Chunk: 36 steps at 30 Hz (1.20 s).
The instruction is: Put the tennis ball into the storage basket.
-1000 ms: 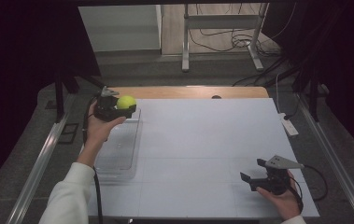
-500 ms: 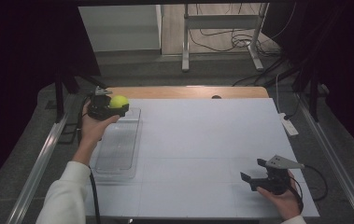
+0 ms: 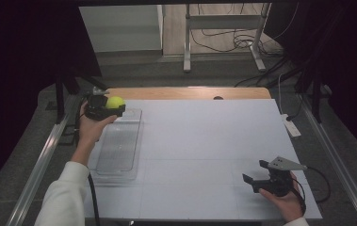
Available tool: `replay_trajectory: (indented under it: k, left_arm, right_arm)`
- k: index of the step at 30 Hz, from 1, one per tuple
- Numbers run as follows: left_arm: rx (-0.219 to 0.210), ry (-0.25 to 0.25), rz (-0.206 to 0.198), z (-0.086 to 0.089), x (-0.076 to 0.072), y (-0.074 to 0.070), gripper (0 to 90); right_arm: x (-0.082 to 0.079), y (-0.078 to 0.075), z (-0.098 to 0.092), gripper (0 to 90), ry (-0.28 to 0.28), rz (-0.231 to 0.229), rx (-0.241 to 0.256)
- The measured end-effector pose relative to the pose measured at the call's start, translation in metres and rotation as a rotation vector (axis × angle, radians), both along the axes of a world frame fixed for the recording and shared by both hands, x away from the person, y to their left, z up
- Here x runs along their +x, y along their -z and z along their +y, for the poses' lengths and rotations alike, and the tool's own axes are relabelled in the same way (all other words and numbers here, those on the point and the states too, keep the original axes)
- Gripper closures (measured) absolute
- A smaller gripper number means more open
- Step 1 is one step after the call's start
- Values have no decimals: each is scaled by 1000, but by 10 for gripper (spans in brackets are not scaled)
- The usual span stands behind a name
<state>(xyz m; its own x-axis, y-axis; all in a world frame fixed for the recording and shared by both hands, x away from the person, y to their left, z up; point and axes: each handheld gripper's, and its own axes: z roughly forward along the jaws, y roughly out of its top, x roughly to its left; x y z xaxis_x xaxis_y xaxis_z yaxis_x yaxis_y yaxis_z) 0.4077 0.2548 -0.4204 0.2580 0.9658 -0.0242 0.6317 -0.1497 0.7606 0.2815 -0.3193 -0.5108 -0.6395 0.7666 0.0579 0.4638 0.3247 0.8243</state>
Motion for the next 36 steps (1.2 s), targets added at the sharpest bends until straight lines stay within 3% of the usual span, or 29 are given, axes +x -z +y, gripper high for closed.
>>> replay_trajectory:
  k: [12, 36]
  left_arm:
    - [12, -34, 26, 13, 4, 4, 267]
    - [48, -53, 79, 21, 10, 19, 267]
  right_arm:
    - [0, 1, 0, 94, 2, 2, -4]
    - [0, 1, 0, 94, 3, 2, -5]
